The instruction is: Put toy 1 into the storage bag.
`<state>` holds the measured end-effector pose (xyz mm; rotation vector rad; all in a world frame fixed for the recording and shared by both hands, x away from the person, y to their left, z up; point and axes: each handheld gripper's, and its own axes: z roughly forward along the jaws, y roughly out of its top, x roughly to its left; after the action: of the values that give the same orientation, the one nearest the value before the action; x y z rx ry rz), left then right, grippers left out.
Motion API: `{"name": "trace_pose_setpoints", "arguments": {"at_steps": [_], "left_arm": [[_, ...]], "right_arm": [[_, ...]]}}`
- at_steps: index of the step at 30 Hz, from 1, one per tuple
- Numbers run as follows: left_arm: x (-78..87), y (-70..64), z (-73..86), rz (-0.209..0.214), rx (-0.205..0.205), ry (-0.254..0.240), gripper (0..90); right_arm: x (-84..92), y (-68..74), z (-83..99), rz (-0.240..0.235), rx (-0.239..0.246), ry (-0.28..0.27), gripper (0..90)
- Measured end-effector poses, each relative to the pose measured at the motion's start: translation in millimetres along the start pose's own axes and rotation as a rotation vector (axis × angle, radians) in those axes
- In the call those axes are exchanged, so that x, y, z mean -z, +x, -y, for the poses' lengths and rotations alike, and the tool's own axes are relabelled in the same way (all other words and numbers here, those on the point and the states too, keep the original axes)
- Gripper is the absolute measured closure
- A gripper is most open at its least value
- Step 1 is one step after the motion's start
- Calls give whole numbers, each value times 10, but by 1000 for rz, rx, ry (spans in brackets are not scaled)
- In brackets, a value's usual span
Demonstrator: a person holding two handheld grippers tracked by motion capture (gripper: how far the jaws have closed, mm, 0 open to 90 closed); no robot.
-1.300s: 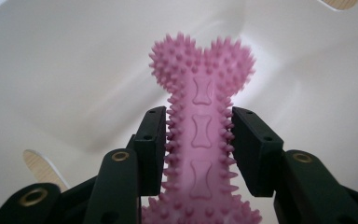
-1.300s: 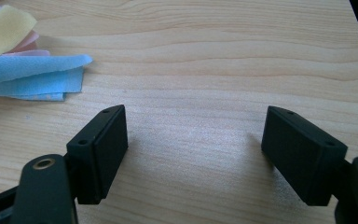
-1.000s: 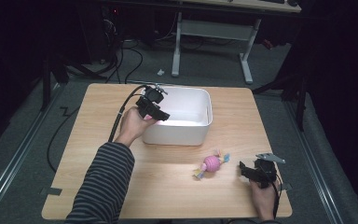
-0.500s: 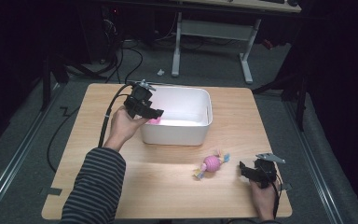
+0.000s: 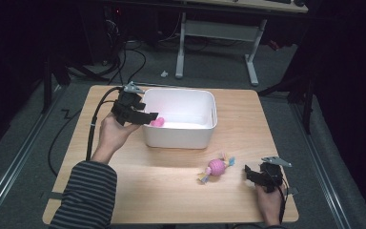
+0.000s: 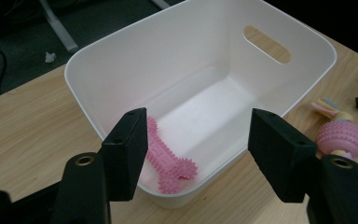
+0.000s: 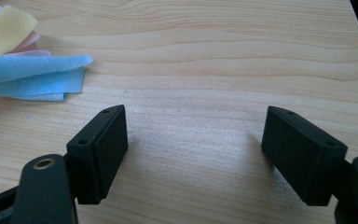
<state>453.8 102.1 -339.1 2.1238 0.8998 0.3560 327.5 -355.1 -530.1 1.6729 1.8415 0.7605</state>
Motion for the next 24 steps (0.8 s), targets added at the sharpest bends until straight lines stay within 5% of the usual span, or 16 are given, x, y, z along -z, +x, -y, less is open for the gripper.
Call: {"name": "trace_pose_setpoints", "arguments": {"at_steps": [24], "left_arm": [[445,117,520,-37,82,-119,402]], "right_arm": [[3,7,3,-2,2,0,226]]}}
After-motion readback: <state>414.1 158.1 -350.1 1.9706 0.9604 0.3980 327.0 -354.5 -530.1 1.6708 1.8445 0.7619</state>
